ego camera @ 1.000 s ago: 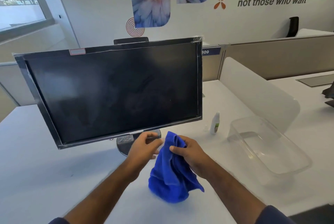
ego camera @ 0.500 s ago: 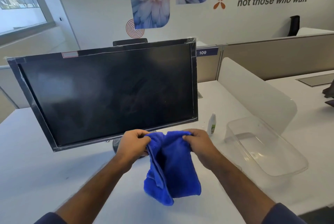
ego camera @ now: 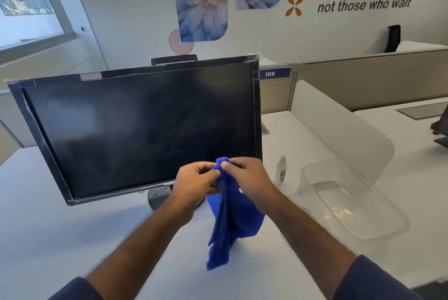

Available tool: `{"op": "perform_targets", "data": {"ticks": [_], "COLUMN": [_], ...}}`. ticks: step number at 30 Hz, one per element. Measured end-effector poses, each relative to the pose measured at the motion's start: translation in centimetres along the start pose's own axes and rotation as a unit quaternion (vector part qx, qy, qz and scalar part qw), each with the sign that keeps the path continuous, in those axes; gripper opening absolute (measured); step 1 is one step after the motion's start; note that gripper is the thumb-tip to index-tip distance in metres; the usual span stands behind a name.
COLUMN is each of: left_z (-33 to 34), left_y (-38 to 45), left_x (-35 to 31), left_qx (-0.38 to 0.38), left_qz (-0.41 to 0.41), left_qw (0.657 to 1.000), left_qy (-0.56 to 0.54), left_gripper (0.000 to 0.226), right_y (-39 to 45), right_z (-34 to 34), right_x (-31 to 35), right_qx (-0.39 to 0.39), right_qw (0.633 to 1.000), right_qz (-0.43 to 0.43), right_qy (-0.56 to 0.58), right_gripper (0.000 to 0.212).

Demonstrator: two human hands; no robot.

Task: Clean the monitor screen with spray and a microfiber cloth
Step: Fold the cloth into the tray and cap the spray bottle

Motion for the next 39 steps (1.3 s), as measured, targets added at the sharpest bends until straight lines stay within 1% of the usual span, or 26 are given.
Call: {"op": "perform_targets", "data": {"ticks": [1,3,5,7,8,10,11,12,14,16,18,20,22,24,26,27,28,30,31,32,33,36,37,39], "left_z": [0.2,0.1,-0.3,-1.0,-1.4,-2.3,-2.7,-3.0,-3.4,-3.5,-3.4,-3.5,-3.9,-4.6,-5.0,-5.2,-5.4,-5.9,-6.1,-6.1,-6.0,-5.2,-5.0,-4.4], "left_y": [0.0,0.0,0.1,0.2,0.2,0.6,0.9,1.2,1.6,1.8,1.8,1.9,2.2,2.6,3.0,3.1,3.2,3.4,3.6,3.7,3.7,2.6,2.1,0.9], "left_x": [-0.3,-0.8,-1.0,-1.3,-1.3,-1.2,-1.0,-0.7,-0.1,0.9,1.9,2.9,3.3,3.1,2.3,1.8,1.3,0.7,0.5,0.3,0.0,-0.8,-0.5,0.8], "left_qx": [0.008,0.03,0.061,0.082,0.074,0.023,0.005,0.003,0.044,0.113,0.17,0.185,0.168,0.133,0.085,0.062,0.044,0.009,-0.006,-0.017,-0.032,-0.116,-0.146,-0.179], "left_qz": [-0.006,-0.026,-0.038,-0.021,0.004,0.074,0.107,0.135,0.167,0.154,0.123,0.113,0.11,0.117,0.17,0.204,0.229,0.239,0.238,0.242,0.258,0.344,0.355,0.352], "left_qw": [1.0,0.997,0.991,0.991,0.995,0.995,0.986,0.971,0.94,0.924,0.915,0.891,0.86,0.837,0.811,0.813,0.826,0.853,0.857,0.85,0.832,0.74,0.723,0.717], "left_qy": [-0.015,-0.062,-0.108,-0.1,-0.063,0.063,0.132,0.198,0.295,0.33,0.344,0.399,0.469,0.518,0.553,0.542,0.513,0.463,0.457,0.467,0.491,0.567,0.574,0.574], "left_gripper": [0.02,0.024,0.029,0.027,0.024,0.016,0.017,0.024,0.04,0.045,0.038,0.029,0.02,0.018,0.019,0.021,0.024,0.036,0.039,0.039,0.035,0.025,0.025,0.021], "right_y": [-0.2,-0.3,-0.4,-0.5,-0.5,-0.5,-0.6,-0.6,-0.9,-1.0,-1.0,-0.8,-0.6,-0.3,-0.1,0.1,0.3,0.6,0.7,0.8,0.8,0.5,0.3,-0.6], "right_z": [0.3,0.1,-0.7,-1.4,-1.6,-1.9,-2.1,-2.3,-2.9,-3.4,-3.9,-4.7,-5.6,-6.2,-6.8,-7.2,-7.6,-8.3,-8.5,-8.6,-8.6,-8.7,-8.7,-8.6], "right_x": [0.2,0.6,0.8,0.9,1.1,1.5,1.8,2.2,2.9,3.4,3.7,3.7,3.2,2.3,1.4,1.1,0.9,1.0,1.1,1.2,1.3,0.9,0.4,-1.3], "right_qx": [0.034,0.063,0.065,0.061,0.059,0.06,0.063,0.068,0.083,0.1,0.11,0.102,0.087,0.083,0.075,0.064,0.05,0.026,0.02,0.018,0.017,0.01,0.007,0.009], "right_qw": [0.999,0.998,0.997,0.998,0.998,0.997,0.997,0.997,0.996,0.994,0.993,0.994,0.995,0.993,0.991,0.992,0.993,0.993,0.992,0.99,0.986,0.978,0.977,0.975], "right_qz": [0.003,0.005,0.01,0.019,0.02,0.012,0.006,0.003,0.001,0.0,-0.006,-0.005,0.005,0.016,0.015,0.01,0.001,-0.028,-0.045,-0.065,-0.086,-0.134,-0.138,-0.134], "right_qy": [0.013,0.03,0.032,0.0,-0.02,-0.043,-0.044,-0.042,-0.042,-0.039,-0.029,-0.03,-0.048,-0.08,-0.107,-0.111,-0.111,-0.113,-0.116,-0.125,-0.139,-0.159,-0.162,-0.175], "right_gripper": [0.018,0.013,0.011,0.016,0.019,0.025,0.026,0.027,0.029,0.03,0.033,0.034,0.034,0.033,0.034,0.034,0.036,0.04,0.041,0.041,0.04,0.039,0.038,0.037]}}
Point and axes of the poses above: each hand's wrist, its own y-axis towards the middle knuckle, its own z-axis out of the palm, x = y × z, the point moved 3 cm from there along y, towards the middle knuckle, and after that the axes turned 11 degrees about y, right-handed, at the moved point
